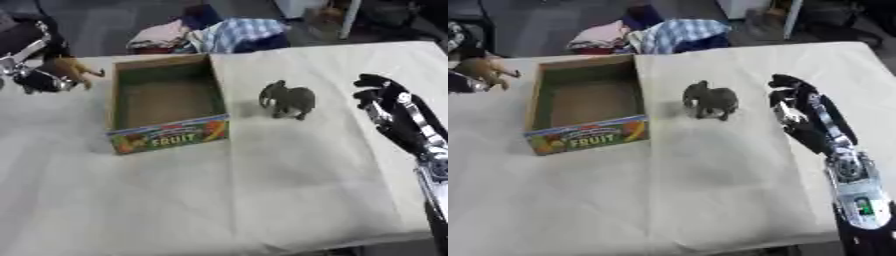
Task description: Pick up objects on the table and place them in the box.
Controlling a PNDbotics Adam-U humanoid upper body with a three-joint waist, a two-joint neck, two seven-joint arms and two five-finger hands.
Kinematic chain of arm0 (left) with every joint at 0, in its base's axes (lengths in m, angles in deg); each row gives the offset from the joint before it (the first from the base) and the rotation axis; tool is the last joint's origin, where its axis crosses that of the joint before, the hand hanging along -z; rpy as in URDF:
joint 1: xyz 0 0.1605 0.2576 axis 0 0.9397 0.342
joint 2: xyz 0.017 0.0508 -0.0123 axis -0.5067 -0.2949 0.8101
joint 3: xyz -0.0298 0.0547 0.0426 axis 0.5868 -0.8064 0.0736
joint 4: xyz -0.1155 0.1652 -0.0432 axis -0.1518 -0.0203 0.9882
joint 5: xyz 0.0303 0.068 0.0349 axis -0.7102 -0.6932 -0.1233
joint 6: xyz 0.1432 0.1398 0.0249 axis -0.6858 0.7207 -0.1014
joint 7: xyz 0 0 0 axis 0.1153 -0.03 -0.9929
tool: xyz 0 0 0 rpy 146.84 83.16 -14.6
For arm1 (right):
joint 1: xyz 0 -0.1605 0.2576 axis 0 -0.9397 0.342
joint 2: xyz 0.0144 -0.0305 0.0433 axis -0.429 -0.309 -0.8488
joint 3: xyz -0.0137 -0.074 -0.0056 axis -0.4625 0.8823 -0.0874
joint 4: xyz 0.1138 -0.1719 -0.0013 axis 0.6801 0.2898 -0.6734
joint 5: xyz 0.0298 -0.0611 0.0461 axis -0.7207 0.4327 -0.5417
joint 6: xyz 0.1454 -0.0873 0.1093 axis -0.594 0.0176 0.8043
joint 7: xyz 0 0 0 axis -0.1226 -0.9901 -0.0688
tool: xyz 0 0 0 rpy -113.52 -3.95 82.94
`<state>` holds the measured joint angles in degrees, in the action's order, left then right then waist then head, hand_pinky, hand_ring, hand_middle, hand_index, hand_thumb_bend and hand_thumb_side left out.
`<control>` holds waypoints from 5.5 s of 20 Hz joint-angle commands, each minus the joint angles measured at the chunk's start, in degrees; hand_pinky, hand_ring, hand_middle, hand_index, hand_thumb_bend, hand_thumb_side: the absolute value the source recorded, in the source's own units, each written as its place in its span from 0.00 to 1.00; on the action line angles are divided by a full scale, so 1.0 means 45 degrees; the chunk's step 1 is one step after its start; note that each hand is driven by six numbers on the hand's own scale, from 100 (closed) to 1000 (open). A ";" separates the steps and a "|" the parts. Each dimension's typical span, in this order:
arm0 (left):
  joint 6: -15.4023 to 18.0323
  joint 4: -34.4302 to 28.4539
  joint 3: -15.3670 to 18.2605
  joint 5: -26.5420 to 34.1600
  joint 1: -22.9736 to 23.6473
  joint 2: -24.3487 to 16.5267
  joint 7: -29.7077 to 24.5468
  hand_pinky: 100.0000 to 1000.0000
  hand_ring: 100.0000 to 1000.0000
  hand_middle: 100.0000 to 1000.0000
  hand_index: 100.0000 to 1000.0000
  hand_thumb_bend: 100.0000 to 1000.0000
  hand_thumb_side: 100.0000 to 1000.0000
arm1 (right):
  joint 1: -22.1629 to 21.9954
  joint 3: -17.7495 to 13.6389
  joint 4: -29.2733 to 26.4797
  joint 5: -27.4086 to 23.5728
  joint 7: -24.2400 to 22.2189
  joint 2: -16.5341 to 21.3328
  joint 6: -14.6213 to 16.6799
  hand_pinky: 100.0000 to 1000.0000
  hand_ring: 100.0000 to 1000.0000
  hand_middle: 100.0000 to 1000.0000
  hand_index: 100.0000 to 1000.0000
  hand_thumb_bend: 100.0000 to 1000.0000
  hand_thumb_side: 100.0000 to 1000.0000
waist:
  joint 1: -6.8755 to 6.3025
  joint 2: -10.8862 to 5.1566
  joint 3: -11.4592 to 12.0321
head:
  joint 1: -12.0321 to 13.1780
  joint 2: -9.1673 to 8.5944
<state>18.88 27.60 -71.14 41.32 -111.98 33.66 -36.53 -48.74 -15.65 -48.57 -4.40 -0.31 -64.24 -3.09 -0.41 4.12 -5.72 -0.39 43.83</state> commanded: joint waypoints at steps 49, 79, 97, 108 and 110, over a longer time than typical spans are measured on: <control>-0.2819 -0.9689 0.1207 1.0291 0.7691 0.0510 0.0167 0.84 0.53 0.56 0.72 0.21 0.68 | 0.6679 0.2591 0.8414 0.2683 -0.2212 0.3277 0.2402 0.79 0.89 0.88 0.95 0.00 0.68 | 0.0400 -0.0570 0.1405 | -0.0703 0.0065; -0.3681 -0.9986 0.1776 1.0686 0.9317 0.2120 0.0309 0.87 0.52 0.56 0.72 0.15 0.81 | 0.7593 0.1745 1.2055 1.0129 0.0750 0.1196 0.3559 0.64 0.63 0.50 0.69 0.03 0.49 | 0.0383 -0.0576 0.1918 | -0.0862 0.0065; -0.3748 -1.0074 0.1735 1.0907 0.9465 0.2333 0.0172 0.87 0.51 0.55 0.72 0.12 0.84 | 0.8937 0.1632 1.0656 0.8596 0.0837 0.0727 0.3648 0.54 0.39 0.22 0.41 0.00 0.13 | 0.0495 -0.0639 0.2067 | -0.0977 0.0065; -0.3817 -1.0572 0.1393 1.1372 0.8959 0.2797 -0.0220 0.87 0.51 0.55 0.71 0.14 0.81 | 1.0467 0.1022 1.0919 0.9150 0.0916 -0.0892 0.2828 0.54 0.41 0.23 0.42 0.00 0.11 | 0.0605 -0.0549 0.2995 | -0.1346 0.0025; -0.3838 -1.0645 0.1326 1.1447 0.8850 0.2912 -0.0307 0.87 0.51 0.55 0.71 0.14 0.81 | 1.0544 0.0876 1.1151 0.9439 0.1016 -0.1297 0.2606 0.55 0.41 0.24 0.42 0.00 0.15 | 0.0577 -0.0508 0.3235 | -0.1457 -0.0020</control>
<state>1.60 -18.96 -65.07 92.43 -71.22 47.04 -37.56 -3.08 -10.98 1.84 37.21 3.91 -69.92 9.24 2.58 2.46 9.11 -6.60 43.82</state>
